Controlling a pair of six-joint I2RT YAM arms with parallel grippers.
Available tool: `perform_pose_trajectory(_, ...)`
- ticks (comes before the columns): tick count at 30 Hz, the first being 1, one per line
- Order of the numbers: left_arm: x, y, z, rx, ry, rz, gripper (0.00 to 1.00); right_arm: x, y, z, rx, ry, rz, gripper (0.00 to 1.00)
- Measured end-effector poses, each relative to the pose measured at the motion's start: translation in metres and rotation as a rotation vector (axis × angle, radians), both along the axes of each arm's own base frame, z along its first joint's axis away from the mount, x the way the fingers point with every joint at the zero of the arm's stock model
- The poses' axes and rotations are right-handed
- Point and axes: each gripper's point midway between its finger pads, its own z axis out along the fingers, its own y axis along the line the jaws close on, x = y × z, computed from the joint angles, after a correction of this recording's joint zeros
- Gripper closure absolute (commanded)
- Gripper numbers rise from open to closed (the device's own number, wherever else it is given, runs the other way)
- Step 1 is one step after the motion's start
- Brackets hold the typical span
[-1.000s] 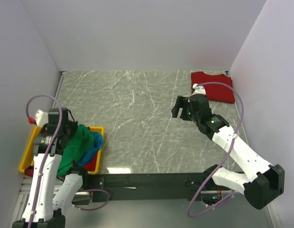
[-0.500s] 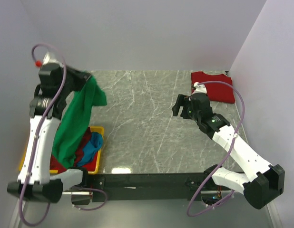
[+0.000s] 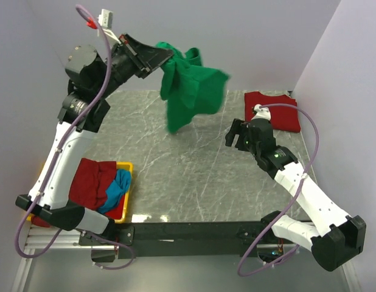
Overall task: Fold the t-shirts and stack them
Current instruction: Move the tshirt to the center of the board, then flatten the tshirt out
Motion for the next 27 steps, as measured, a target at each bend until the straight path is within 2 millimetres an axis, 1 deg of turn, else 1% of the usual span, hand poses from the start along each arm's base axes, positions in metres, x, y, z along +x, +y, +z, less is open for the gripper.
perform_pose_trajectory(1, 0.0, -0.005, -0.003, -0.003, -0.001, -0.019, 0.96, 0.0, -0.002, 0.001, -0.002, -0.002, -0.007, 0.13)
perform_pose_trajectory(2, 0.003, -0.008, -0.012, 0.0, 0.011, -0.027, 0.91, 0.0, -0.004, 0.001, -0.004, -0.002, -0.013, 0.13)
perform_pose_trajectory(3, 0.006, -0.011, -0.025, 0.01, 0.038, -0.029, 0.88, 0.0, -0.005, 0.001, -0.004, -0.003, -0.016, 0.13)
perform_pose_trajectory(4, 0.012, -0.013, -0.043, 0.024, 0.074, -0.022, 0.87, 0.0, -0.006, 0.002, -0.005, -0.004, -0.022, 0.13)
perform_pose_trajectory(5, 0.018, -0.014, -0.065, 0.046, 0.126, -0.014, 0.86, 0.0, -0.008, 0.002, -0.007, -0.006, -0.027, 0.13)
perform_pose_trajectory(6, 0.027, -0.013, -0.091, 0.072, 0.186, 0.013, 0.77, 0.0, -0.009, 0.002, -0.009, -0.006, -0.033, 0.13)
perform_pose_trajectory(7, 0.035, -0.013, -0.122, 0.107, 0.257, 0.04, 0.67, 0.0, -0.011, 0.002, -0.011, -0.006, -0.037, 0.13)
perform_pose_trajectory(8, 0.041, -0.011, -0.151, 0.14, 0.321, 0.067, 0.48, 0.0, -0.012, 0.002, -0.011, -0.007, -0.04, 0.13)
perform_pose_trajectory(9, 0.047, -0.008, -0.182, 0.18, 0.388, 0.101, 0.41, 0.0, -0.013, 0.003, -0.012, -0.007, -0.044, 0.13)
perform_pose_trajectory(10, 0.051, -0.003, -0.216, 0.225, 0.466, 0.138, 0.36, 0.0, -0.013, 0.003, -0.013, -0.008, -0.046, 0.13)
perform_pose_trajectory(11, 0.053, 0.002, -0.246, 0.267, 0.533, 0.172, 0.3, -0.001, -0.014, 0.003, -0.013, -0.009, -0.047, 0.13)
perform_pose_trajectory(12, 0.053, 0.009, -0.281, 0.322, 0.612, 0.204, 0.29, -0.002, -0.015, 0.002, -0.015, -0.006, -0.048, 0.13)
perform_pose_trajectory(13, 0.052, 0.015, -0.309, 0.37, 0.675, 0.23, 0.28, -0.003, -0.015, 0.001, -0.016, -0.003, -0.048, 0.13)
perform_pose_trajectory(15, 0.048, 0.023, -0.351, 0.448, 0.775, 0.262, 0.27, -0.004, -0.017, -0.002, -0.021, 0.006, -0.054, 0.13)
perform_pose_trajectory(18, 0.039, 0.033, -0.395, 0.551, 0.863, 0.291, 0.27, -0.005, -0.023, -0.006, -0.022, 0.021, -0.076, 0.13)
perform_pose_trajectory(20, 0.03, 0.035, -0.411, 0.603, 0.892, 0.297, 0.27, -0.003, -0.03, -0.013, -0.018, 0.042, -0.102, 0.13)
perform_pose_trajectory(23, 0.019, 0.036, -0.426, 0.66, 0.913, 0.295, 0.27, 0.002, -0.044, -0.026, -0.004, 0.094, -0.154, 0.13)
perform_pose_trajectory(27, 0.009, 0.039, -0.452, 0.729, 0.955, 0.297, 0.27, 0.008, -0.064, -0.053, 0.037, 0.185, -0.22, 0.15)
